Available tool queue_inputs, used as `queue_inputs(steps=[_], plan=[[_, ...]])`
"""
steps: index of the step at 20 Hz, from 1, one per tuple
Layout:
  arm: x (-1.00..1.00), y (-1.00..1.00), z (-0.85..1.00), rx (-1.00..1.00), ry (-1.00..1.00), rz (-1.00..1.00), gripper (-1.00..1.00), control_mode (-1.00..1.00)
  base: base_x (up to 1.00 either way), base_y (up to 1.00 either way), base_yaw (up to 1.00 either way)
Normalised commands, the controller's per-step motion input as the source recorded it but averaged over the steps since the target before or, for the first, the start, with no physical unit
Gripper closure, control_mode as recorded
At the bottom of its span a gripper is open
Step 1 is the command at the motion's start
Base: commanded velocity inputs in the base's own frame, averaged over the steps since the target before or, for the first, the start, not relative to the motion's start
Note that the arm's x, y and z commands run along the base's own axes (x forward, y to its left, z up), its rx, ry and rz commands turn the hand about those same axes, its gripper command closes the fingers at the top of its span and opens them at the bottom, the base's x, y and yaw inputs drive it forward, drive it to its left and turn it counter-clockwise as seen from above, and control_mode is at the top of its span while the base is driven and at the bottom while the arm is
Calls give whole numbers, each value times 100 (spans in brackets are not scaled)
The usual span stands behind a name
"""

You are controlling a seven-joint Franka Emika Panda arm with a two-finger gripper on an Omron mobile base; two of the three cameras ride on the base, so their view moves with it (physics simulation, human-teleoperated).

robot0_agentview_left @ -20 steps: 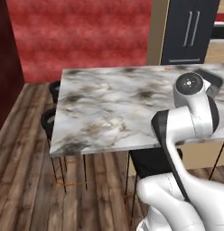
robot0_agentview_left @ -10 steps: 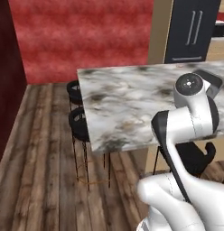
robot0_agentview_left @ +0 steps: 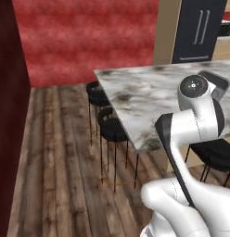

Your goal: Retrieve the tupperware from the cabinet, then place the raw meat into the tupperware to avoid contamination.

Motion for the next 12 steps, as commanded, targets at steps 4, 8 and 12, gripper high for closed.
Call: queue_inputs(steps=[4,8,12], plan=[[0,0,0,0,0,0,100,100,31,83,-16],[0,0,0,0,0,0,100,100,44,95,-7],[0,0,0,0,0,0,100,100,54,97,2]])
